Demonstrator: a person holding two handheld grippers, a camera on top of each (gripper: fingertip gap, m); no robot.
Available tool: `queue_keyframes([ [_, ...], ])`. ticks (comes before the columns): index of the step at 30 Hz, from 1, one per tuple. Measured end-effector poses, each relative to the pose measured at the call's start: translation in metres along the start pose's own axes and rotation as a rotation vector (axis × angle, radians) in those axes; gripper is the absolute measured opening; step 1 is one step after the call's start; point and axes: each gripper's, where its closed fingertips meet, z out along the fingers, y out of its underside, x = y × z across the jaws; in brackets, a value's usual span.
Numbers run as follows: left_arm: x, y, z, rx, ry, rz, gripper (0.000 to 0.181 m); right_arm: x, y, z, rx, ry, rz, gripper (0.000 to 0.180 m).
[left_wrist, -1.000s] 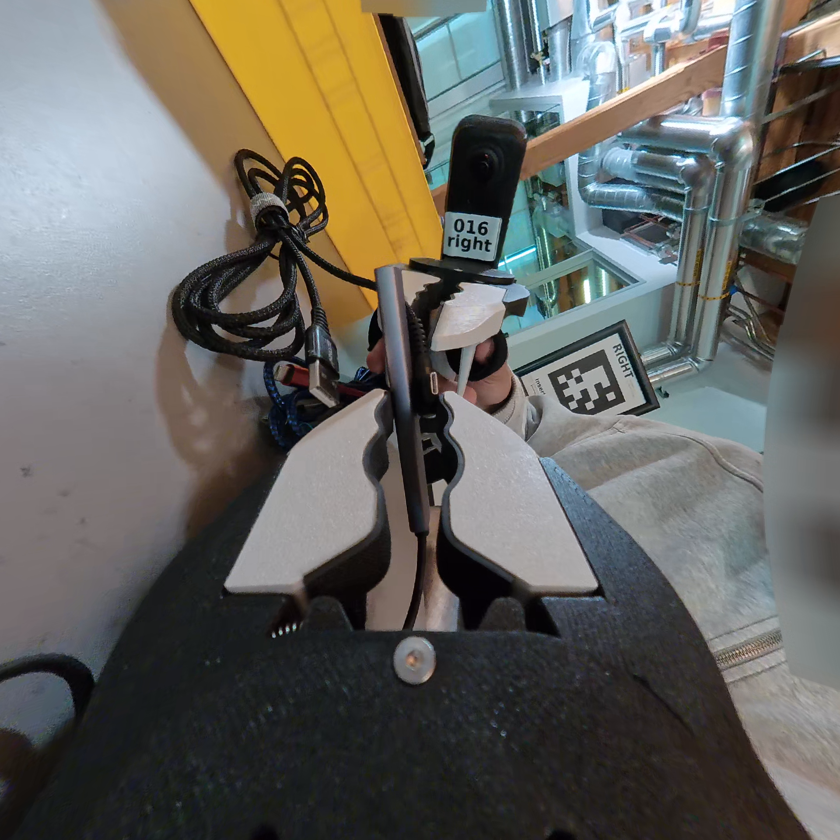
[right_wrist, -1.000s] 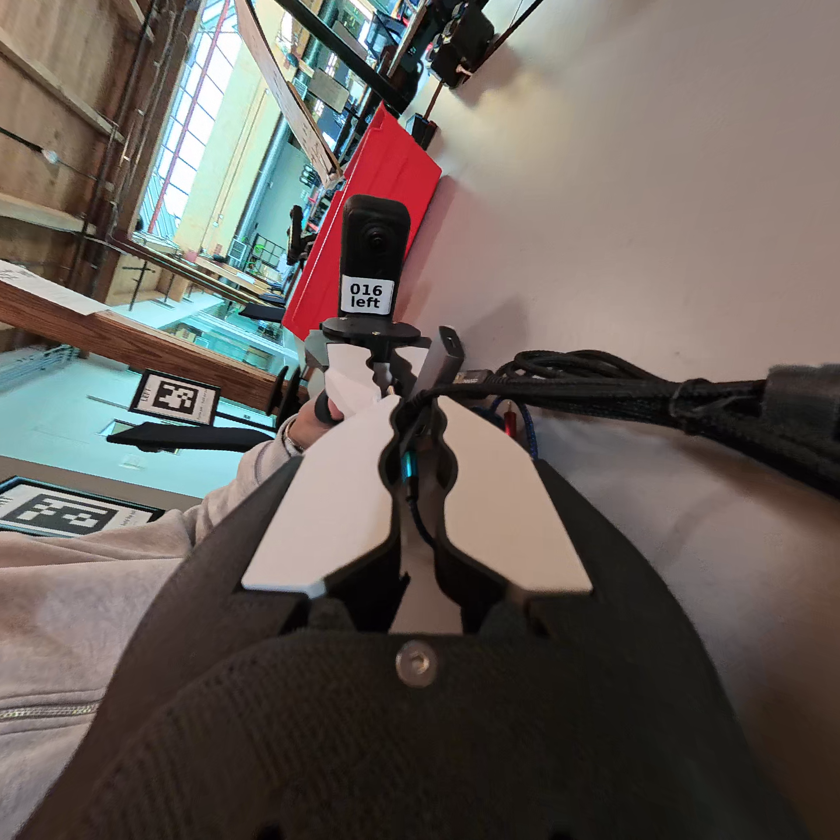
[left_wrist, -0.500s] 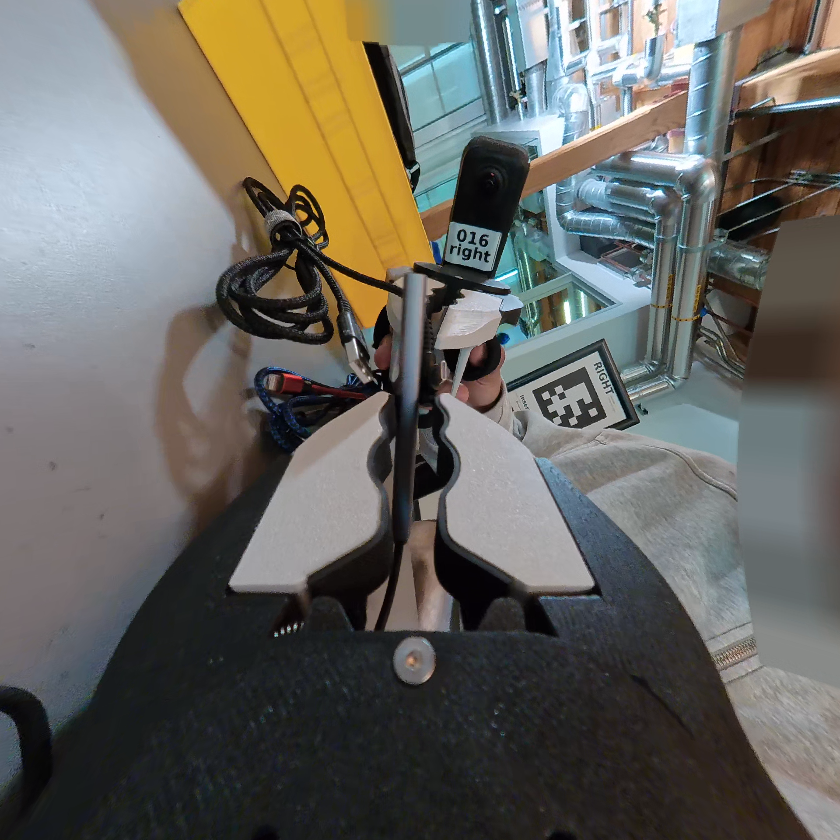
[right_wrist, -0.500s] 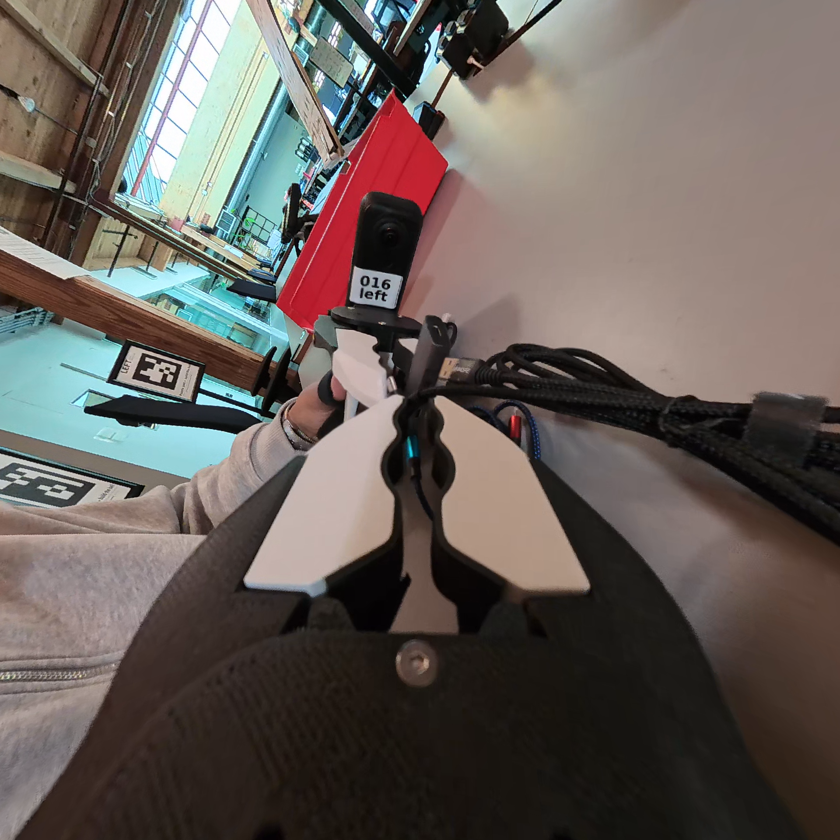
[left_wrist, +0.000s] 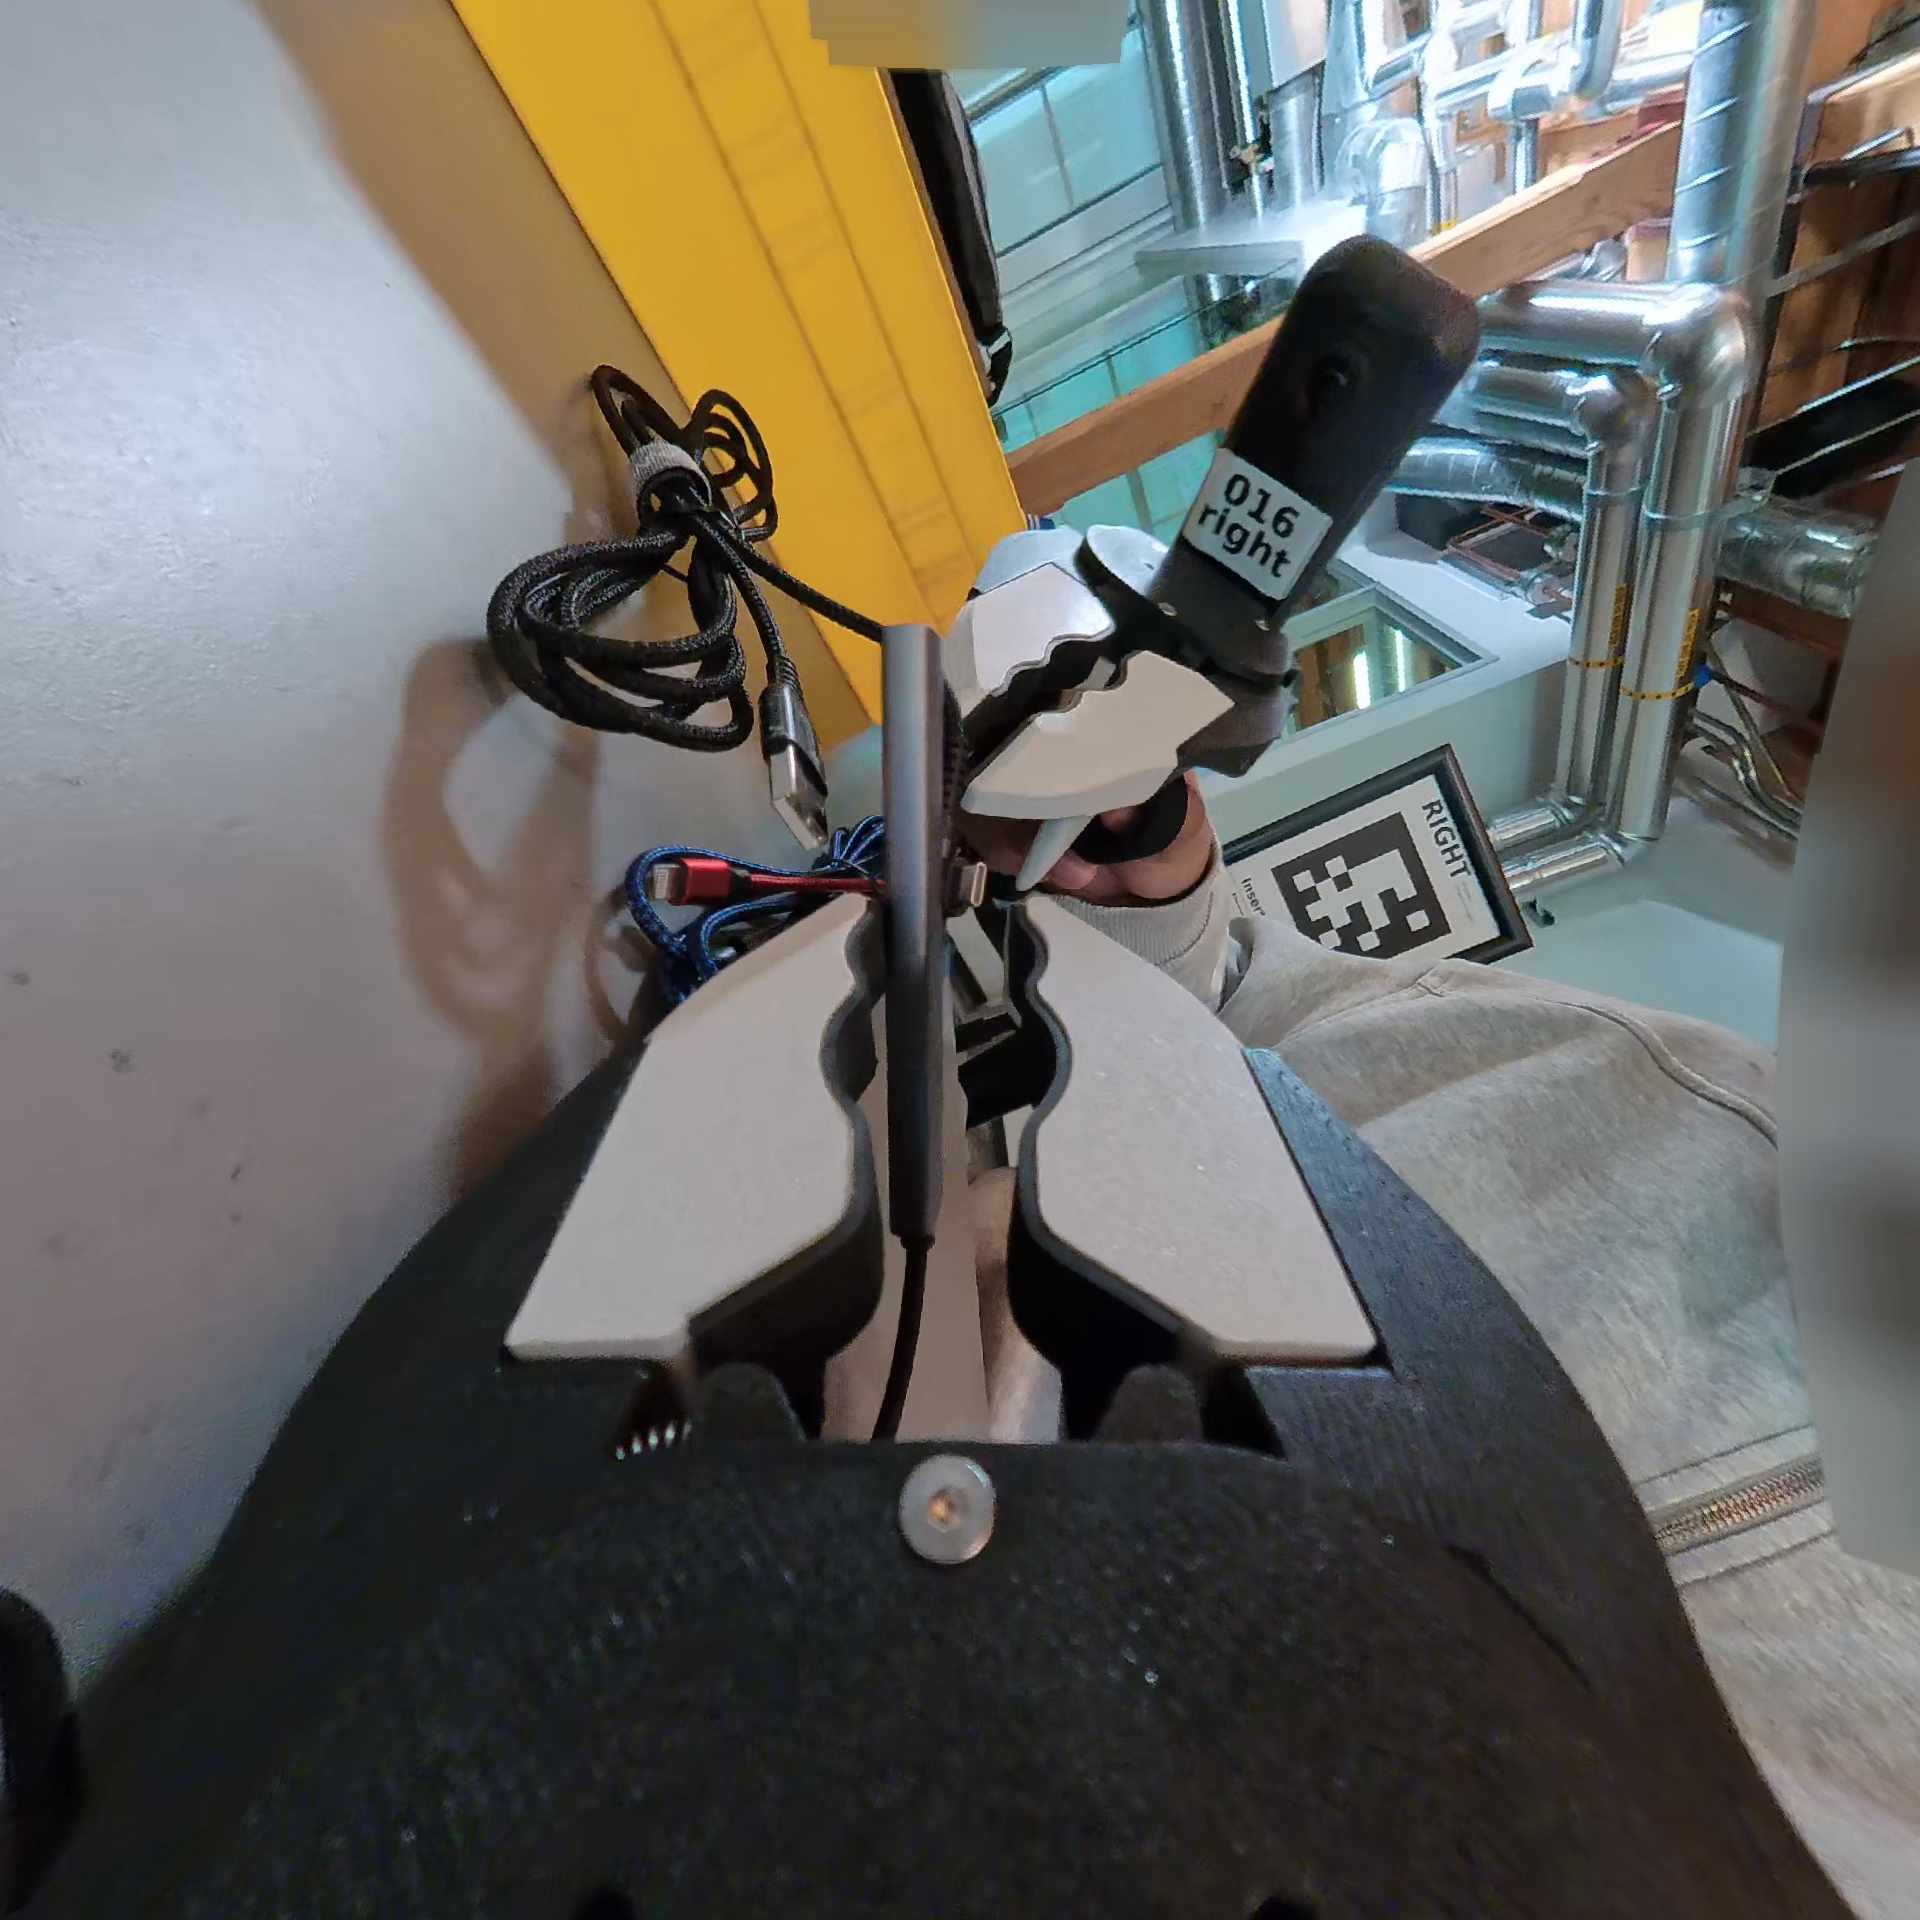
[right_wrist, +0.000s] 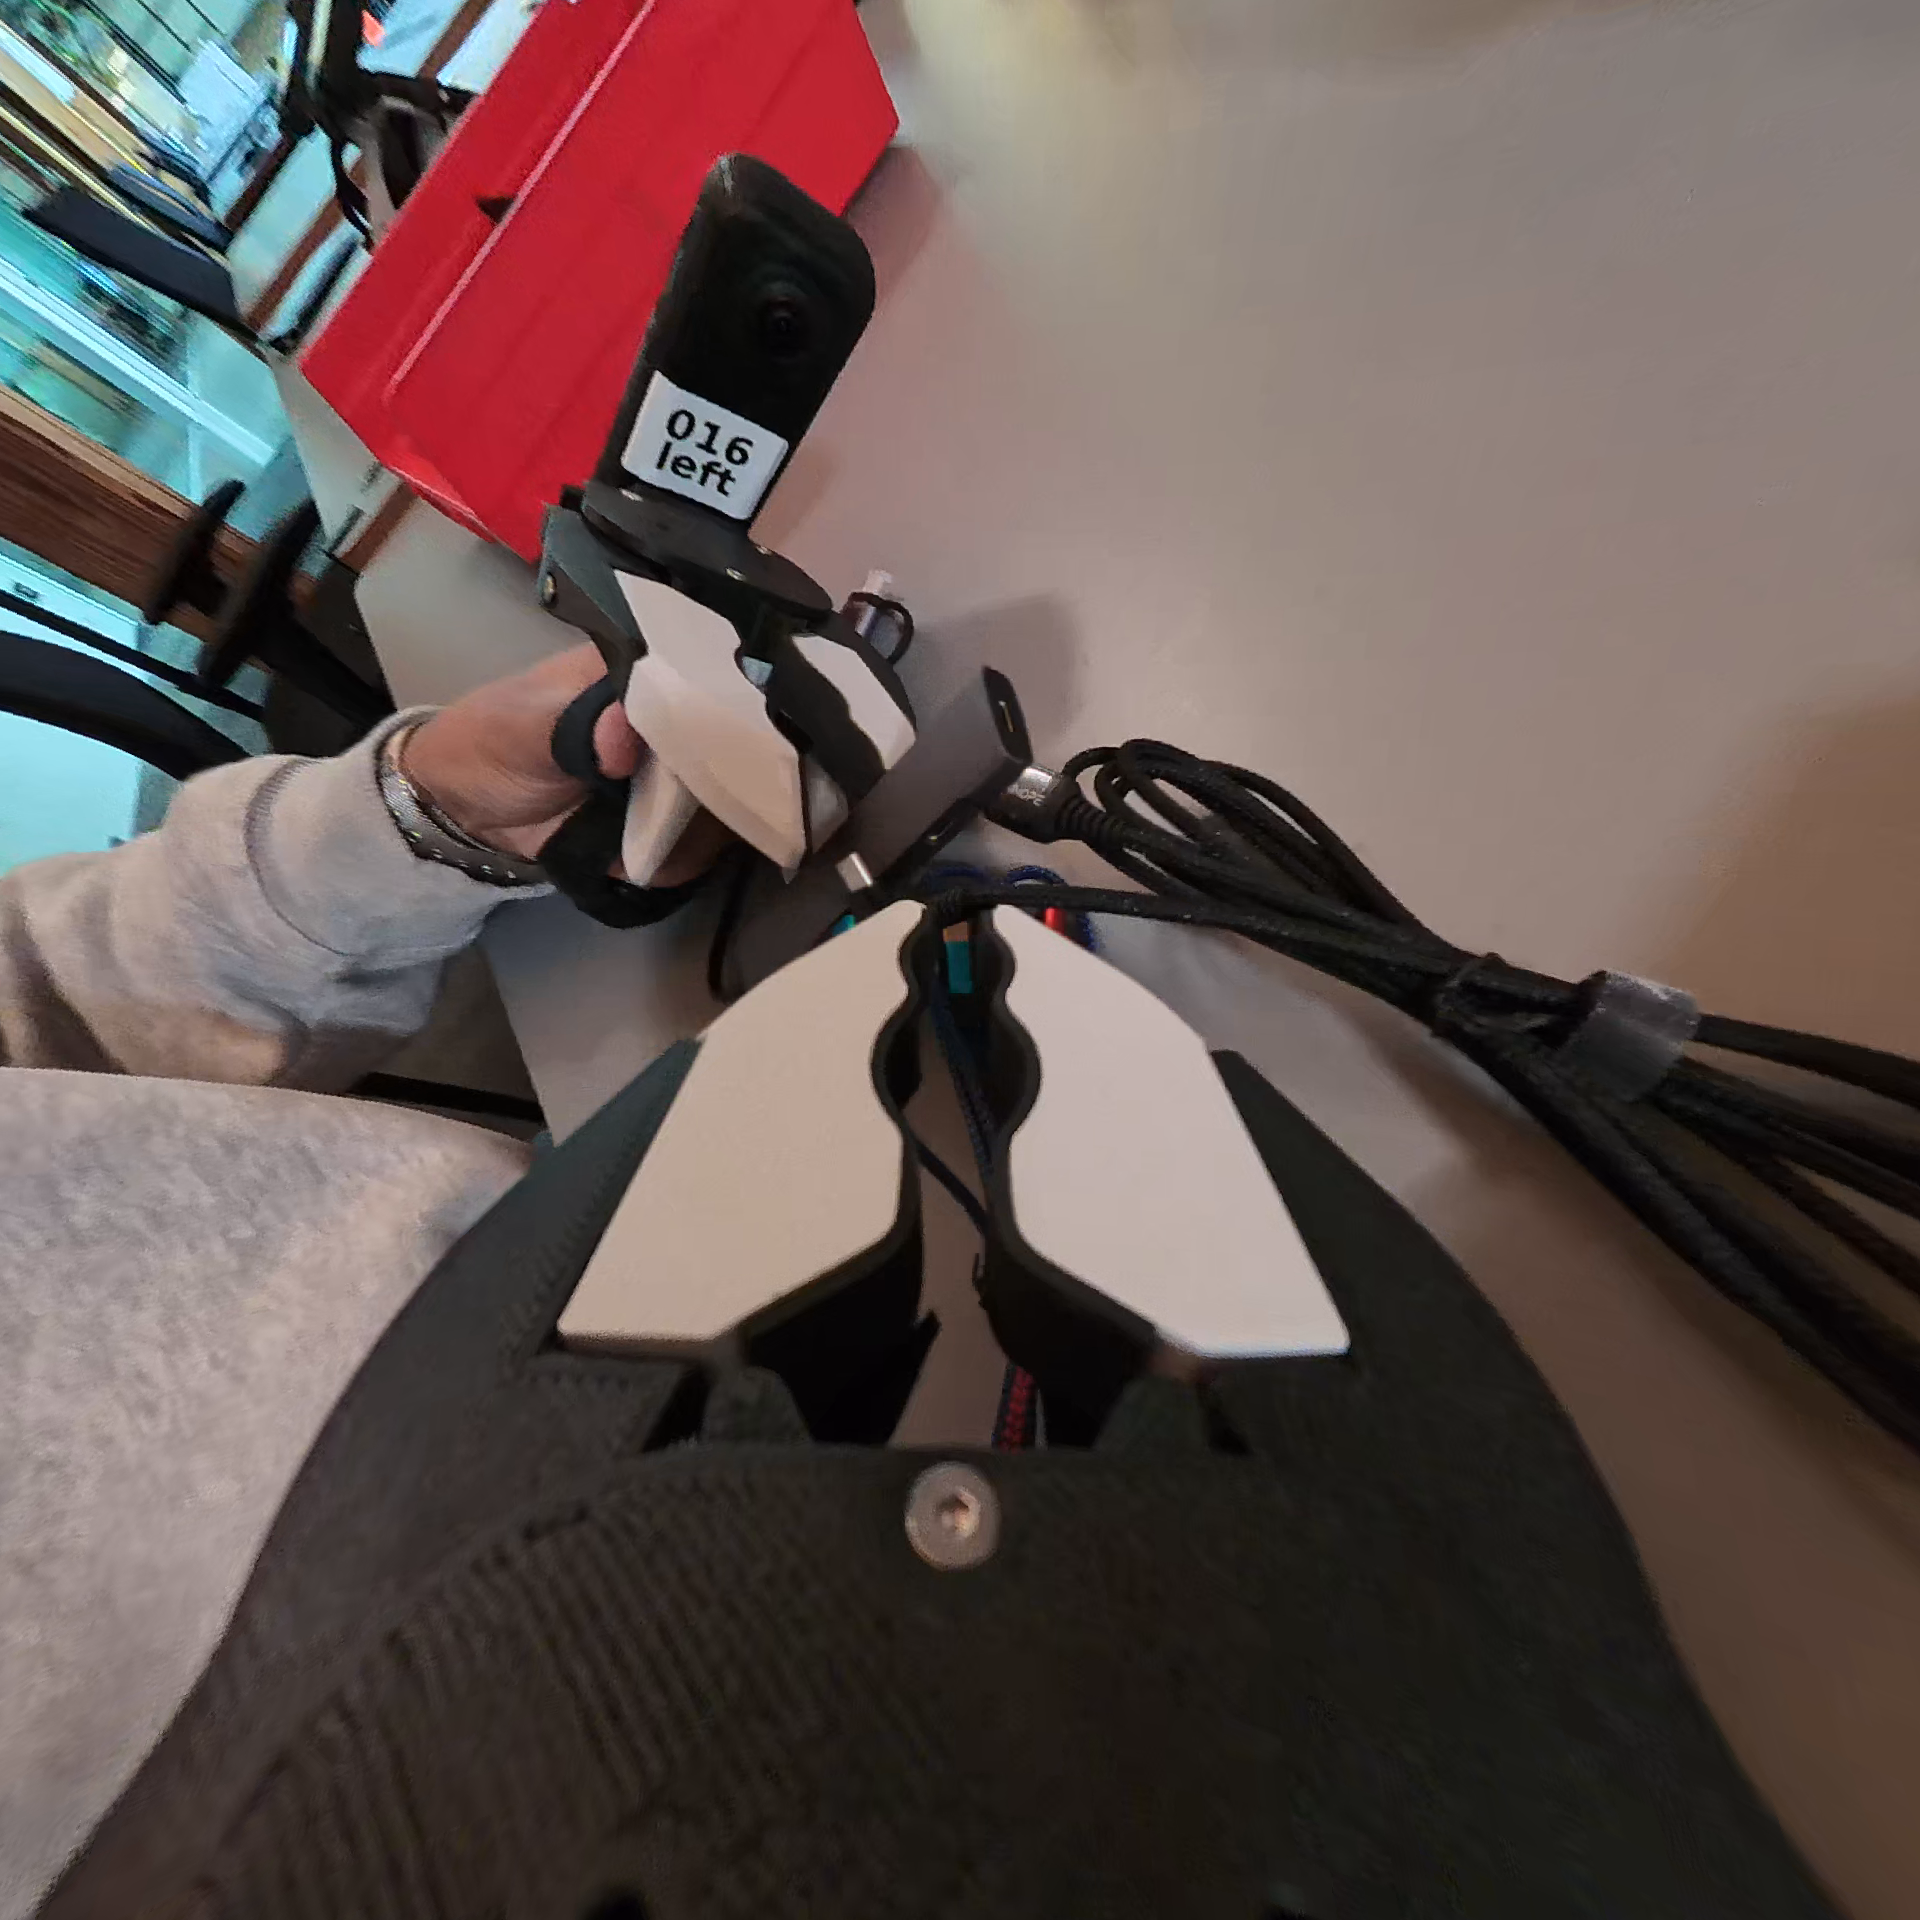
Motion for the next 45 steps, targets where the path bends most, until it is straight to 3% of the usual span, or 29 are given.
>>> queue_keyframes([
  [4,-0.002,0.004,0.004,-0.027,-0.047,0.038,0.032,-0.001,0.004,0.003,-0.026,0.024,-0.032,0.007],
  [8,-0.003,0.007,0.005,-0.046,-0.069,0.055,0.015,-0.007,0.002,0.004,-0.019,0.003,-0.036,0.006],
  [13,-0.003,0.008,0.005,-0.051,-0.058,0.028,0.013,-0.009,-0.009,0.003,0.068,-0.014,-0.042,0.0],
  [20,-0.006,-0.004,-0.003,0.04,-0.036,-0.049,0.012,-0.018,-0.005,0.001,0.052,-0.162,0.124,0.014],
  [24,-0.006,-0.008,-0.006,0.074,-0.025,-0.074,0.012,-0.017,0.014,0.012,-0.052,-0.156,0.174,0.023],
  [35,0.004,-0.004,-0.002,0.036,0.05,-0.056,0.013,-0.024,-0.002,0.014,0.091,-0.266,0.303,0.009],
  [41,0.007,-0.005,-0.005,0.037,0.089,-0.082,0.011,-0.016,-0.011,0.002,0.125,-0.211,0.234,0.009],
  [45,0.011,0.003,-0.001,-0.025,0.111,-0.079,0.01,0.004,-0.011,-0.012,0.091,-0.089,0.149,0.008],
])
